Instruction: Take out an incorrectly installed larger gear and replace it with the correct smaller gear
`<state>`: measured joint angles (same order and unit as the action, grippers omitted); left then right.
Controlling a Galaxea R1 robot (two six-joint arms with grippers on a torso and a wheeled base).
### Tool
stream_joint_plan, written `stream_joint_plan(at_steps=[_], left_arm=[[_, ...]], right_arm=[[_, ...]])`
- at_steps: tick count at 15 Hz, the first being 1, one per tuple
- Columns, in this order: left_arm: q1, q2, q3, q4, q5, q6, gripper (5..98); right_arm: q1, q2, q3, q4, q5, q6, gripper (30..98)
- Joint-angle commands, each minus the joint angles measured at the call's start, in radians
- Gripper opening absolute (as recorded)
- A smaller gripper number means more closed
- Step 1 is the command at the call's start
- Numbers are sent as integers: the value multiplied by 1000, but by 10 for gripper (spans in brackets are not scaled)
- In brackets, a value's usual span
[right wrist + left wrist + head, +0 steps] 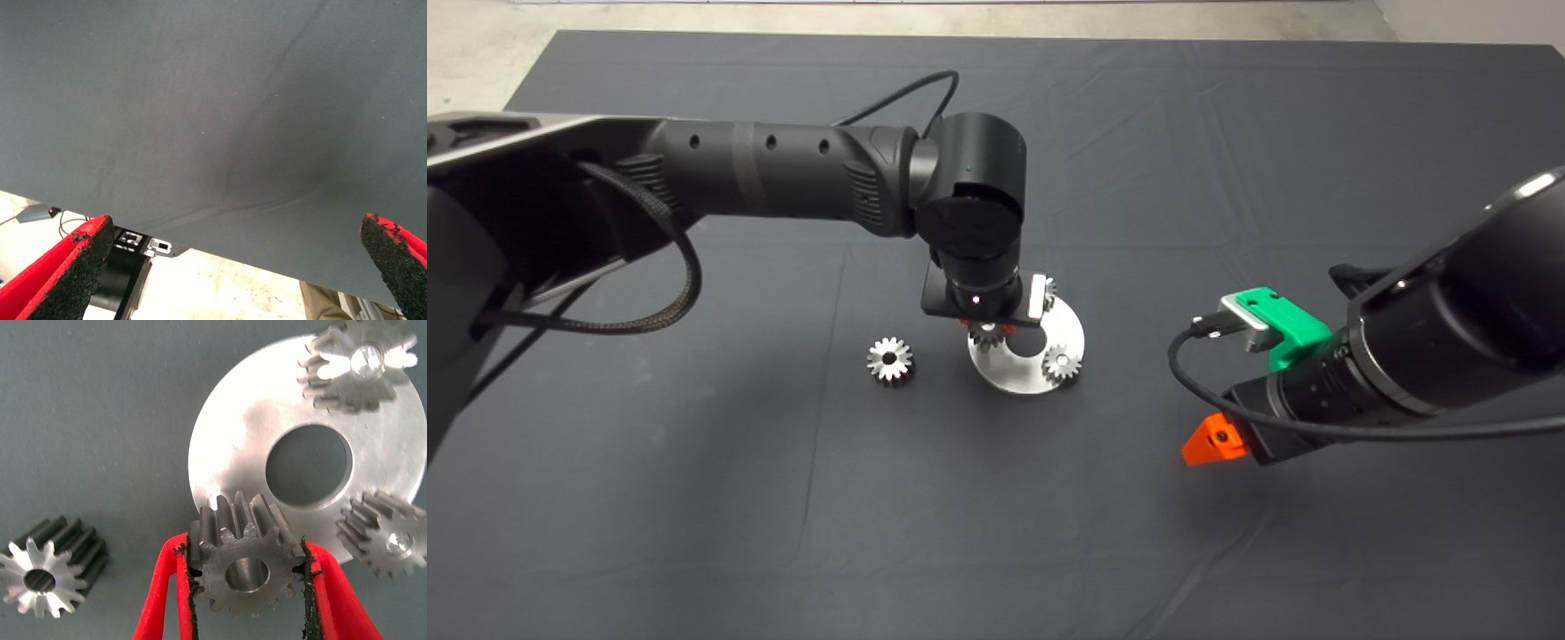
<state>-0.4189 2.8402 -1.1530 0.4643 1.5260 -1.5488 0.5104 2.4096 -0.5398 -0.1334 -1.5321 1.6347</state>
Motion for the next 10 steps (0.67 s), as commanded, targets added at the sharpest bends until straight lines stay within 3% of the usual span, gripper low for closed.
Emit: stream_joint_plan(at_steps=[1, 5, 8, 10], left_arm=[[1, -9, 30, 13, 23, -16, 257], [19, -12, 30, 17, 23, -17, 257], [34, -10, 26, 58, 22, -16, 257], [34, -9, 10, 62, 22, -6, 257]], right_arm=[[57, -28, 1, 31, -57, -4, 977], [63, -36, 6, 41, -56, -4, 977], [63, -34, 6, 41, -56, -4, 977], [63, -32, 6, 41, -57, -4, 977]])
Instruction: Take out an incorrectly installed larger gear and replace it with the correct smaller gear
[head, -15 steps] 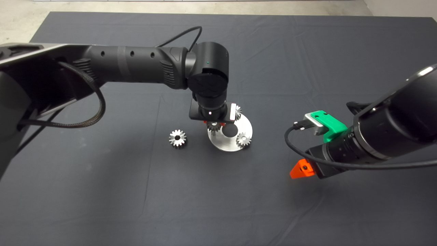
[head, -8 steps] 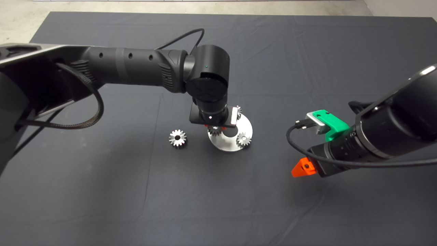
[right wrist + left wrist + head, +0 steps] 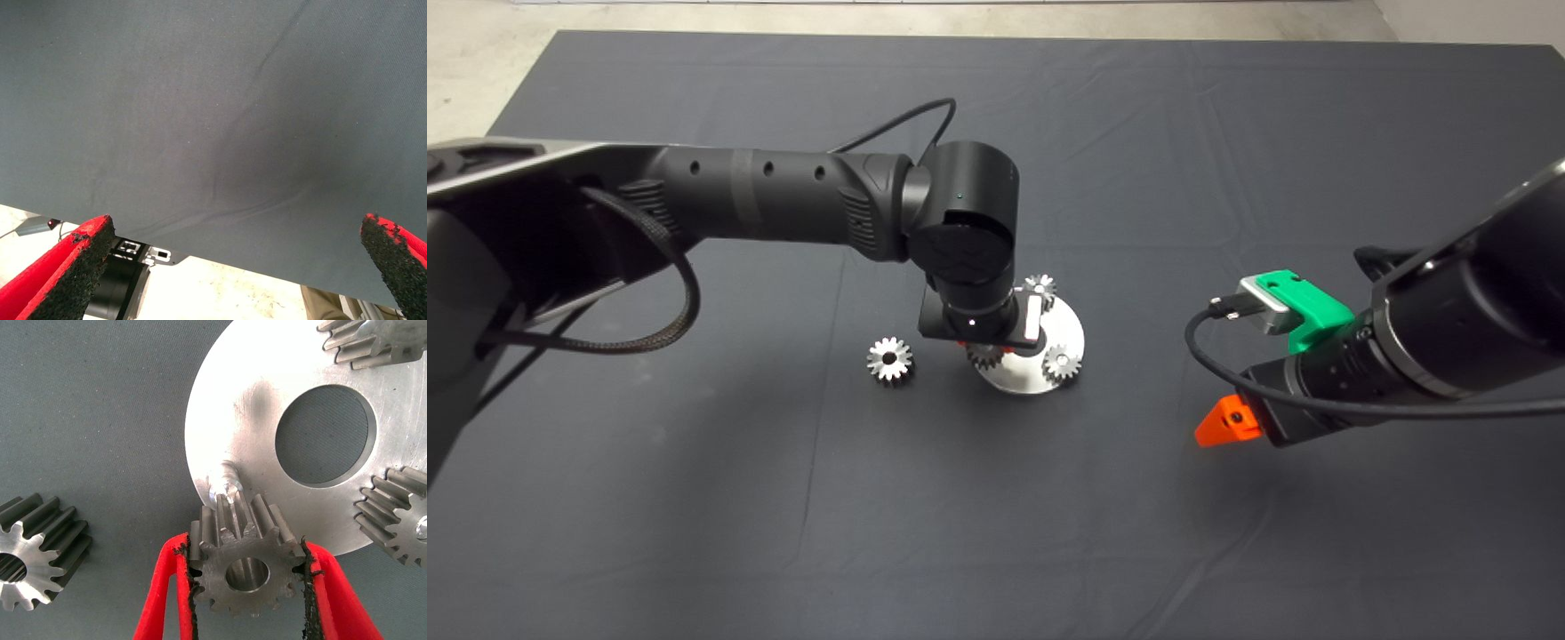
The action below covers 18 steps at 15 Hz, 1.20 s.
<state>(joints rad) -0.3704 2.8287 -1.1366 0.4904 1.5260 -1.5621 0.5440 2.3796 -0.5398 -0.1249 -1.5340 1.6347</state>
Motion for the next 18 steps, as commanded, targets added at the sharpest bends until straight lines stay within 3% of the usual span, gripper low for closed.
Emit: stream_joint_plan(at_steps=[1, 18], left_arm=[[-15, 4, -17, 36, 20, 11, 257], [-19, 7, -49, 36, 23, 34, 257]], right_arm=[[30, 0, 6, 31, -54, -4, 977], [27, 7, 2, 30, -52, -7, 977]])
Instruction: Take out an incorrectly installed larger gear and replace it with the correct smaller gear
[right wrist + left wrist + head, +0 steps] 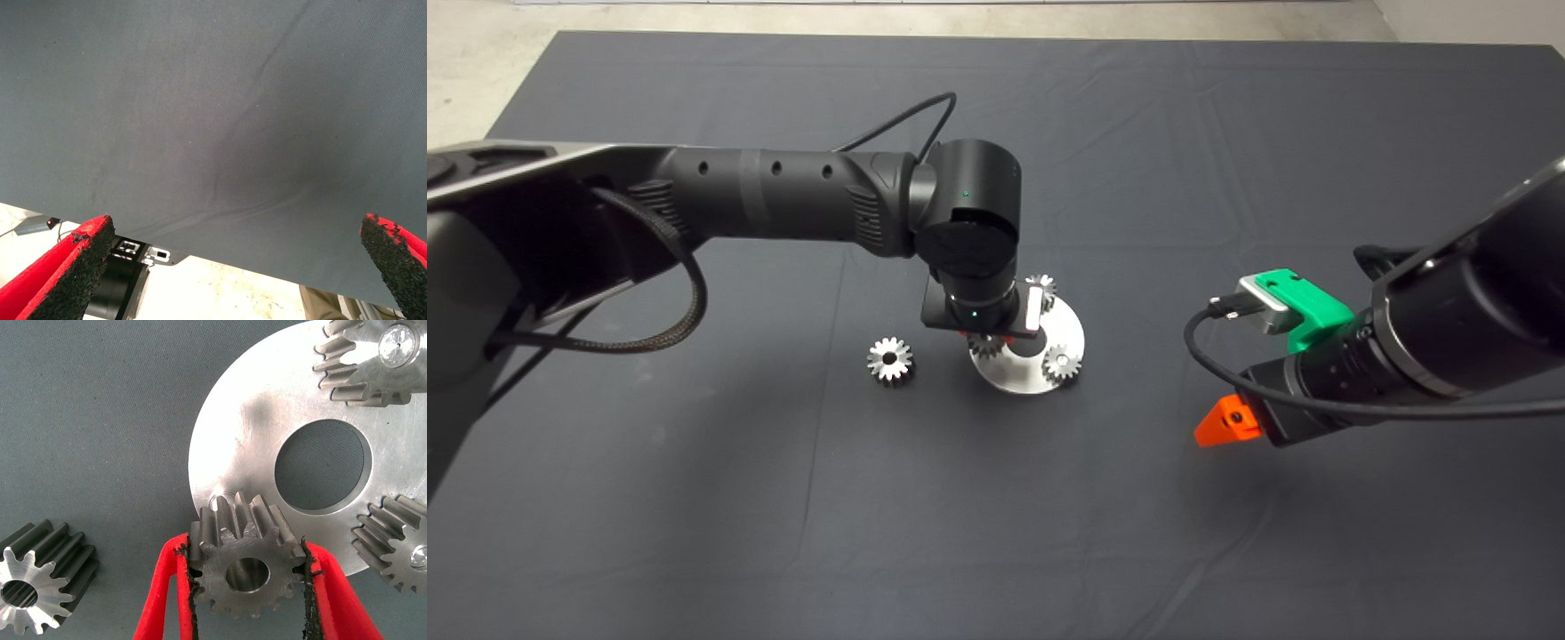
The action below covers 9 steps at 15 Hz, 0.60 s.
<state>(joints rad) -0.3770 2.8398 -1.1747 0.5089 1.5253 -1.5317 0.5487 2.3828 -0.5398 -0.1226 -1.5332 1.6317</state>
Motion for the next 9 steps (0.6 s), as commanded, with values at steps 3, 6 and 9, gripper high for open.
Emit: stream_joint_plan(at_steps=[3, 6, 9], left_arm=[[-13, -4, -12, 16, 22, 4, 256], [-13, -4, -11, 16, 22, 4, 255], [-13, -3, -11, 16, 22, 4, 254]], right_arm=[[22, 3, 2, 27, -53, -3, 977], [22, 3, 2, 27, -53, -4, 977], [23, 3, 2, 27, -54, -4, 977]])
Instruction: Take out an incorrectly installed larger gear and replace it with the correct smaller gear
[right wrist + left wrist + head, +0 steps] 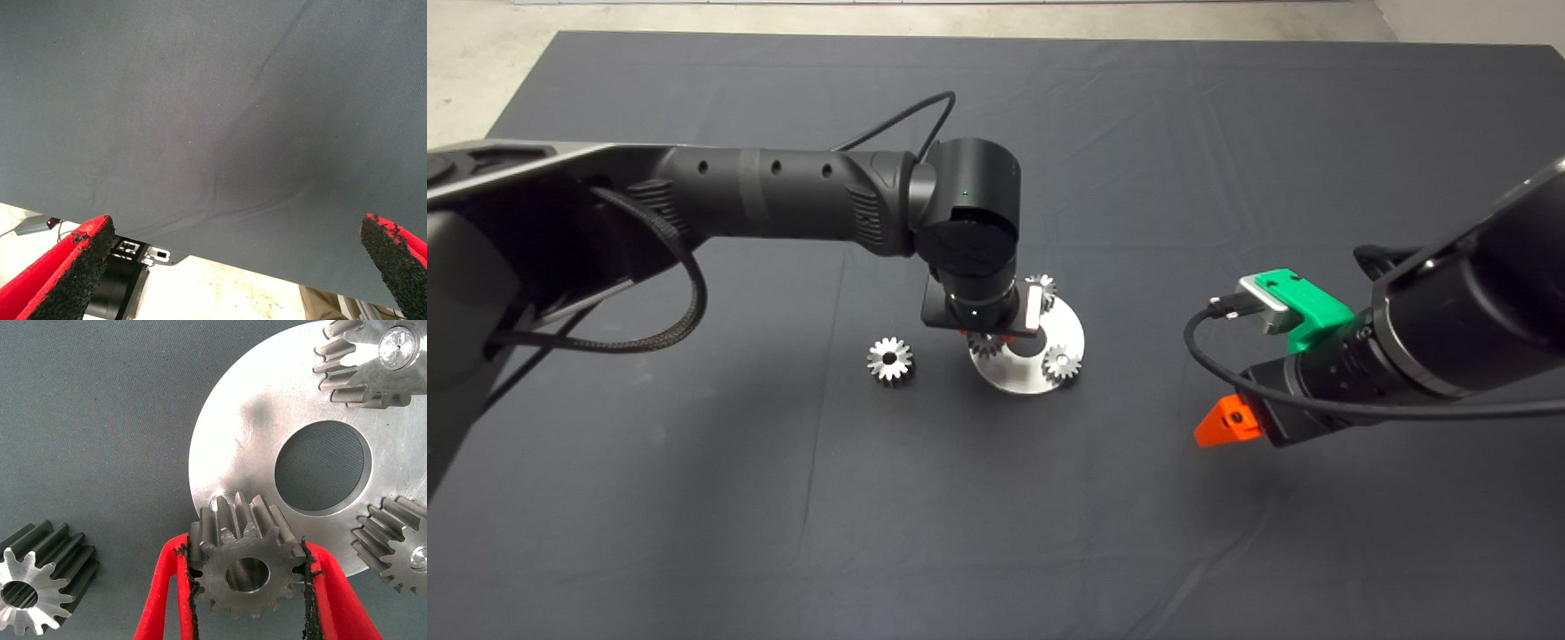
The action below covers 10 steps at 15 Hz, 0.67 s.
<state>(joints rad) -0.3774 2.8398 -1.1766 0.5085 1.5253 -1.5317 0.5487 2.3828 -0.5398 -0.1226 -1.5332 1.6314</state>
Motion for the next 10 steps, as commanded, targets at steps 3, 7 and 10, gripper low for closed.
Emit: stream_joint_plan(at_steps=[3, 7, 10], left_arm=[[-12, -7, -9, 16, 22, 4, 255], [-12, -9, -16, 15, 22, 19, 255], [-12, -1, 4, 10, 22, 16, 255]], right_arm=[[22, 2, 2, 27, -54, -4, 977], [22, 2, 2, 27, -54, -4, 977], [23, 0, 3, 27, -54, -4, 977]])
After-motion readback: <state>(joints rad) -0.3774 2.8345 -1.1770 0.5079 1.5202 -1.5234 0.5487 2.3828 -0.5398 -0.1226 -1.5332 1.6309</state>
